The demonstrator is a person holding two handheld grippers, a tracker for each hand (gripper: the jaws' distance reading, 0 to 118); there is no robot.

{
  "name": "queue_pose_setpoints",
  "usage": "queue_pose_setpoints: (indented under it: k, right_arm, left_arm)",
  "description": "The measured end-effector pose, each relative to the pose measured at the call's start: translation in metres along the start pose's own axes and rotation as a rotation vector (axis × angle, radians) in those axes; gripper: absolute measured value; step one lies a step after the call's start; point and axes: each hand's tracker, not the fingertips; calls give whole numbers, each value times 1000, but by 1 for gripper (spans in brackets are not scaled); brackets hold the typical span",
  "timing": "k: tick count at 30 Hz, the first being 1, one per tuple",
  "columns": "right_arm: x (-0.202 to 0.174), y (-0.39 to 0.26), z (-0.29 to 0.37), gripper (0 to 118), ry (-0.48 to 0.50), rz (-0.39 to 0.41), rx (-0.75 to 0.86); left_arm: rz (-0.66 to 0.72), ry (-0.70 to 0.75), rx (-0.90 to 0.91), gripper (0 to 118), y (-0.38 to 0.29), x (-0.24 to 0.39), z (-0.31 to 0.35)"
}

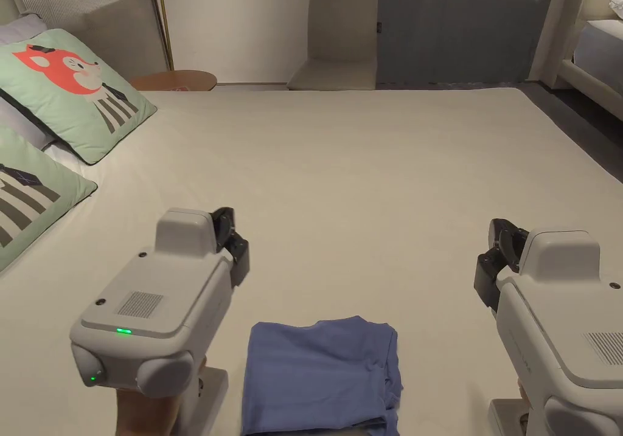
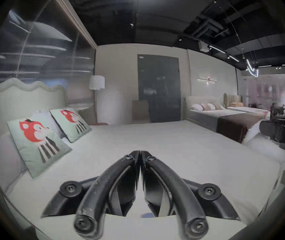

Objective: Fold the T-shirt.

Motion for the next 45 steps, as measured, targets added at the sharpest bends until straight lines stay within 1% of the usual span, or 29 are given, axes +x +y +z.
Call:
queue_pose_setpoints:
  k: [1,6,10,17,20,21,22,24,27,29,30,31,34,38,41,43,45]
  right_arm:
    - [1,-9,-6,1,1,3,4]
    - [-7,-7,-6,1,10,10,15]
    - [-12,-8,-10,1,21,13,15]
    - [-18,-6,-10,1,32,14,10]
    - [-22,-10,-15,1,50,9,-19]
    - [-24,-16,-21,1,76,0,-50]
    - [-27,-23,-29,1,127,-6,-111]
    - [-37,-38,-38,1,166,-22,-200]
    - [-56,-62,-47,1,210,6,-316]
    - [-69,-84,-56,1,242,16,-397]
    - [-74,-93,-60,1,251,8,-432]
    - [-80,-102,-63,1,261,20,-464]
    - [-96,-131,-72,1,271,54,-545]
    - [-109,-150,-78,1,297,64,-663]
    - [-113,-166,-82,1,285,85,-752]
    - [-113,-163,-83,1,270,77,-733]
    - [-114,-162,-90,1,260,62,-769]
  left_arm:
    - [-2,16,7,0,1,-6,1]
    - [-2,94,17,0,-1,-34,7]
    - [-14,120,20,0,-1,-43,11]
    - [19,122,14,0,-3,-51,9]
    - [16,125,14,0,-3,-50,8]
    - [18,125,12,0,-3,-50,8]
    - [25,120,12,0,-3,-51,8]
    - [41,106,6,0,-4,-53,6]
    - [32,109,2,0,-7,-51,7]
    - [38,101,-9,0,-10,-52,5]
    - [41,97,-13,0,-12,-52,5]
    - [41,95,-18,0,-13,-52,5]
    - [47,82,-37,0,-19,-51,4]
    - [53,72,-66,0,-28,-49,2]
    - [71,58,-103,0,-38,-49,-2]
    - [100,36,-154,0,-45,-49,-7]
    - [144,19,-225,0,-53,-47,-13]
